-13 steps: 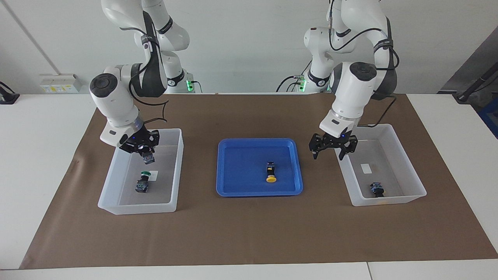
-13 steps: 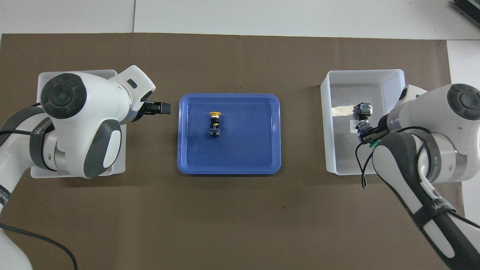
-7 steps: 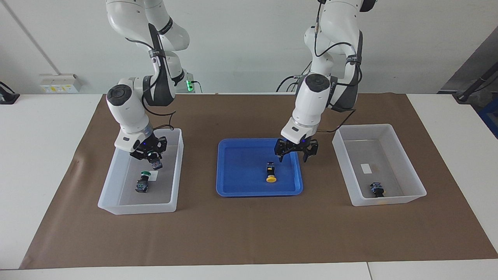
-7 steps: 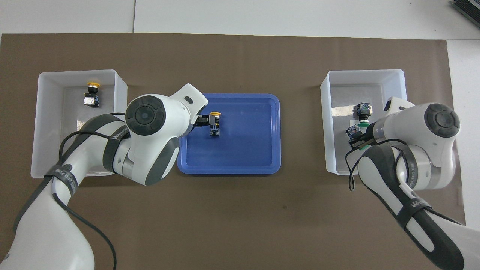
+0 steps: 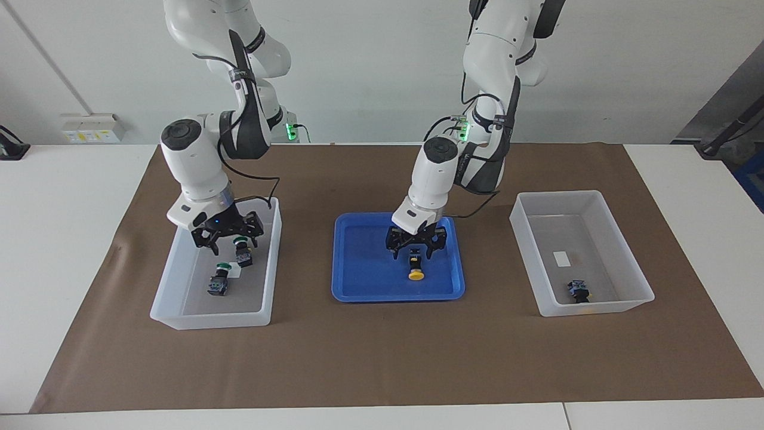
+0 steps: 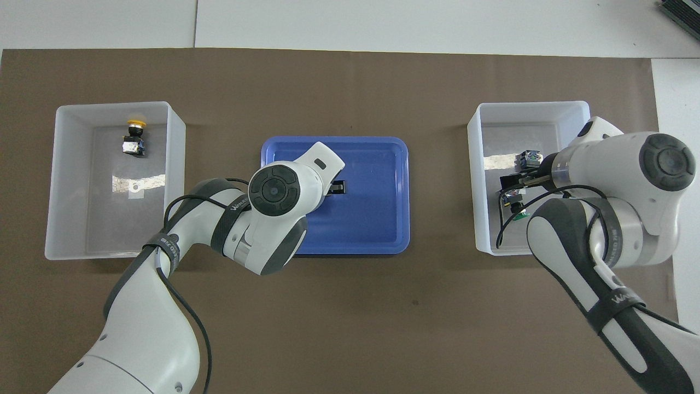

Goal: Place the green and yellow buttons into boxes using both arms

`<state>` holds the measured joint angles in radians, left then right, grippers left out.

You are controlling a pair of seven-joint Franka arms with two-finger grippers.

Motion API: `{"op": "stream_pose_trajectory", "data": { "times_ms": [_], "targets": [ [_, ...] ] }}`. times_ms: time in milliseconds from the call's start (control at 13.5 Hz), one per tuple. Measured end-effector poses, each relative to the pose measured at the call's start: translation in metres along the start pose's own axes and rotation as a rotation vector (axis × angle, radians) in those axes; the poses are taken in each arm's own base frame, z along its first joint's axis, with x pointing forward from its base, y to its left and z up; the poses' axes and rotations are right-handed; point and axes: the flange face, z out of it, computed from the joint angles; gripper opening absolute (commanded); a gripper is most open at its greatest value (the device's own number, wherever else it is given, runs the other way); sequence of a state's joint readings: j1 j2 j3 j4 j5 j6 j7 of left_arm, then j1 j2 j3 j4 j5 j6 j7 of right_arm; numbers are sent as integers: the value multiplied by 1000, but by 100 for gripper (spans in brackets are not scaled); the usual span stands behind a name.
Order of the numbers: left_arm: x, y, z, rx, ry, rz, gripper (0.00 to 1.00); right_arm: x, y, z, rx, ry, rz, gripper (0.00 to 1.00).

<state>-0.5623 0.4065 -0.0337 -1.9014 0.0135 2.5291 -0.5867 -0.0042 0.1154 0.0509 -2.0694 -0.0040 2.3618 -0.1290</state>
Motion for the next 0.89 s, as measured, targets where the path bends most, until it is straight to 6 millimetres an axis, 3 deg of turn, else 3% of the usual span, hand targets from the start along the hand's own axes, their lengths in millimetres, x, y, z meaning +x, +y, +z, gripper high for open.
{"op": "stream_pose_trajectory", "data": {
  "times_ms": [148, 223, 445, 594, 742, 891],
  "targets": [
    [1, -2, 2, 4, -2, -3, 8, 11, 10, -36, -9, 30, 35, 100],
    [0, -4, 3, 8, -7, -5, 2, 14, 17, -54, -12, 37, 57, 100],
    [3, -7, 1, 42, -16, 16, 0, 20, 43, -118, -19, 9, 192, 100],
    [11, -11, -10, 49, -4, 11, 0, 23, 50, -153, -22, -19, 233, 100],
    [31, -32, -44, 57, 16, -26, 0, 24, 53, -182, -27, -38, 254, 100],
    [55, -78, -98, 73, 37, -40, 0, 21, 61, -211, -31, -54, 276, 100]
  ]
}}
